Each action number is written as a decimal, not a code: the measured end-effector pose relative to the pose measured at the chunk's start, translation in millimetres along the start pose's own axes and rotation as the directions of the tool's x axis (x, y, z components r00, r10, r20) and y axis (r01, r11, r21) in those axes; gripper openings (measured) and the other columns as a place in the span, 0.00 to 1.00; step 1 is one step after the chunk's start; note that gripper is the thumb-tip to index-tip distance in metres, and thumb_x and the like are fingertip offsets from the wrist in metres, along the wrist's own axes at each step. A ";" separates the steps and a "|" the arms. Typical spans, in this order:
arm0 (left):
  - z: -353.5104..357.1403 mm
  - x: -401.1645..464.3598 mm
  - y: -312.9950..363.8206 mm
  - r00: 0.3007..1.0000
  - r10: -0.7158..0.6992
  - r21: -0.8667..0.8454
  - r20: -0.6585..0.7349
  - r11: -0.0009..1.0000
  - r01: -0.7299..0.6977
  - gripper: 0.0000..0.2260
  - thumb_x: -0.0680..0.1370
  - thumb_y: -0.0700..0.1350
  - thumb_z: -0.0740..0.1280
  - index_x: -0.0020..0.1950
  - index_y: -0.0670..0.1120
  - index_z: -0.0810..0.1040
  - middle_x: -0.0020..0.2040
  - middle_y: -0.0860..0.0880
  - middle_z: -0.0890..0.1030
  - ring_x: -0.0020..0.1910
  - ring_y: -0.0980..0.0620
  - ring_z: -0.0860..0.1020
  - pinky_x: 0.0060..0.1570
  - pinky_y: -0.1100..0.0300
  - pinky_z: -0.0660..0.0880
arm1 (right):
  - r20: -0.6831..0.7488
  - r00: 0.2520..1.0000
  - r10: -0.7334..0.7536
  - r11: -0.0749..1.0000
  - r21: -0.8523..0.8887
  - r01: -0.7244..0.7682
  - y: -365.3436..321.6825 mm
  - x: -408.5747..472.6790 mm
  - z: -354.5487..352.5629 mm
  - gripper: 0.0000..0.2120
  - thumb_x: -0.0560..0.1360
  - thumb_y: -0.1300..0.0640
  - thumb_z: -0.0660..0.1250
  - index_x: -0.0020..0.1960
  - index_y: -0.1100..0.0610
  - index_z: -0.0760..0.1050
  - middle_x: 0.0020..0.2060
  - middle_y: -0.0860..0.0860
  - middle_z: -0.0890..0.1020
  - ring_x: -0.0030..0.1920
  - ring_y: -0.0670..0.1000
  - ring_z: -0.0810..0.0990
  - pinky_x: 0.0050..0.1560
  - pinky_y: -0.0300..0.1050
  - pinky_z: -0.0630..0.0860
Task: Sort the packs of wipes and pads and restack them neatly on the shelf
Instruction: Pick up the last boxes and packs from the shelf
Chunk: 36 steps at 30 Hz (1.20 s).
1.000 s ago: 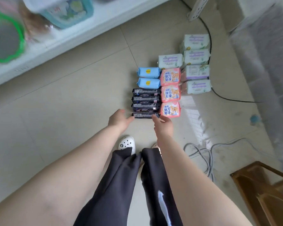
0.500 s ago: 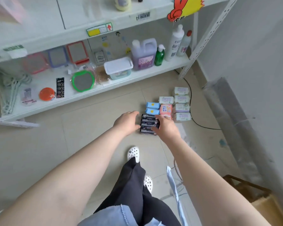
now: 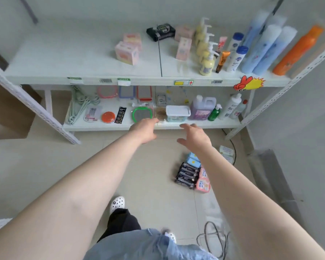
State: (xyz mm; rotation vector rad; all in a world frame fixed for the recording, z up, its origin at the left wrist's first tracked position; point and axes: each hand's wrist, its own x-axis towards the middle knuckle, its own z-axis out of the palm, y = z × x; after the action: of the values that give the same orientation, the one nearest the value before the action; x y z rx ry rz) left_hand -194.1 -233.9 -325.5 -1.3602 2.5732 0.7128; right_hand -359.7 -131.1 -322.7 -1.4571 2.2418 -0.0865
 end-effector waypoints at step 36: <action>-221.1 265.4 -215.7 0.939 -0.329 -0.529 -0.102 0.817 0.229 0.28 0.77 0.58 0.65 0.71 0.43 0.68 0.69 0.44 0.72 0.67 0.45 0.71 0.64 0.56 0.68 | -0.091 0.995 0.034 0.998 0.048 -0.030 -194.3 365.3 -115.7 0.28 0.76 0.46 0.67 0.73 0.52 0.64 0.64 0.57 0.71 0.51 0.58 0.78 0.51 0.48 0.76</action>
State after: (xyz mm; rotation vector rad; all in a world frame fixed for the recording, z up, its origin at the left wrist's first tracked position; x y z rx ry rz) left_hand -153.2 -637.9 -295.0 -2.0016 2.3127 1.3336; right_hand -363.2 -559.2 -287.5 -1.4184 2.3197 -0.1981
